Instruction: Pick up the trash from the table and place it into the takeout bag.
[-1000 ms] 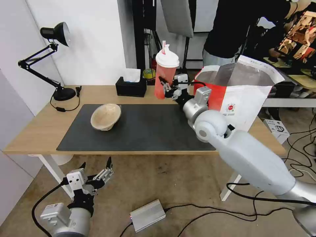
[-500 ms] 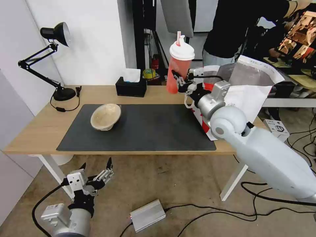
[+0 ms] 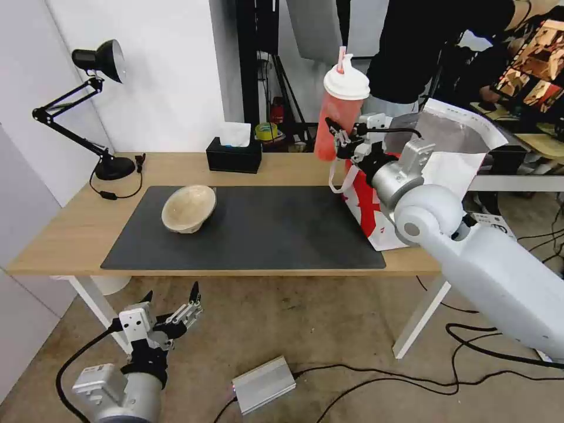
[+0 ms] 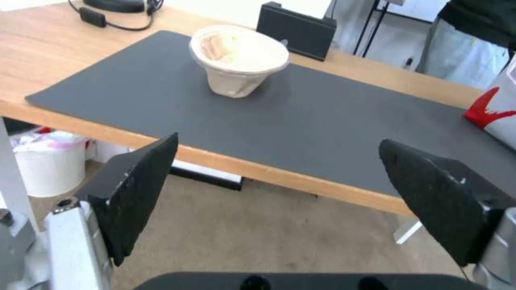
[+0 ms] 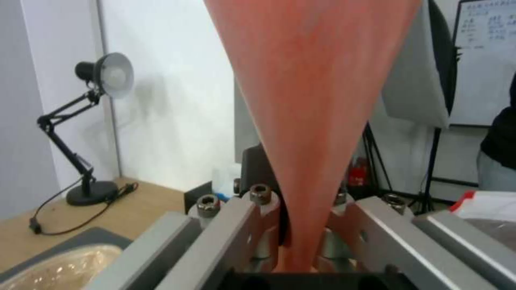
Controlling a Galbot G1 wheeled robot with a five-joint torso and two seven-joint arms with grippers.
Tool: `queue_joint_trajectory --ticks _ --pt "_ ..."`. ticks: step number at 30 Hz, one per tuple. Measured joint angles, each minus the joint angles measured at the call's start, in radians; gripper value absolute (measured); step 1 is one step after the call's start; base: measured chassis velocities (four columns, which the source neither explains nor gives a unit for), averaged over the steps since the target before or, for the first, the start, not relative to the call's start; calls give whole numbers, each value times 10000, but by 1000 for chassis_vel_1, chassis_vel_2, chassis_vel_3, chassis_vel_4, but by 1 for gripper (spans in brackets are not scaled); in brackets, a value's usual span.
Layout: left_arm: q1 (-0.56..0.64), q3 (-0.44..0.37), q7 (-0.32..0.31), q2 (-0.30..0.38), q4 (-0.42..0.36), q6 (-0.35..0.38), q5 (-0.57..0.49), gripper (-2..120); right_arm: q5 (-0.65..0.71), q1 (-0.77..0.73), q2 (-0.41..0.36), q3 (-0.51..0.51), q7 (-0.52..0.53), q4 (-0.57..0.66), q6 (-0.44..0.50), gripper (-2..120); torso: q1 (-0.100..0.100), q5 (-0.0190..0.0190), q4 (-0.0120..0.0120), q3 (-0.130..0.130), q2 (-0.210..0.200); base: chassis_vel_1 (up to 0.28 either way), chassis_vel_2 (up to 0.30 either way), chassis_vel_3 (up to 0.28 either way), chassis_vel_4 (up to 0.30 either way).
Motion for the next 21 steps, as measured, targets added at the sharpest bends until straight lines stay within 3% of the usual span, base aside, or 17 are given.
queue_joint_trajectory --ticks 21 --pt "-116 -30 33 107 -1 -117 -107 100 159 333 -200 534 12 -734 -7 3 0 0 0 0 0 0 0 0 0"
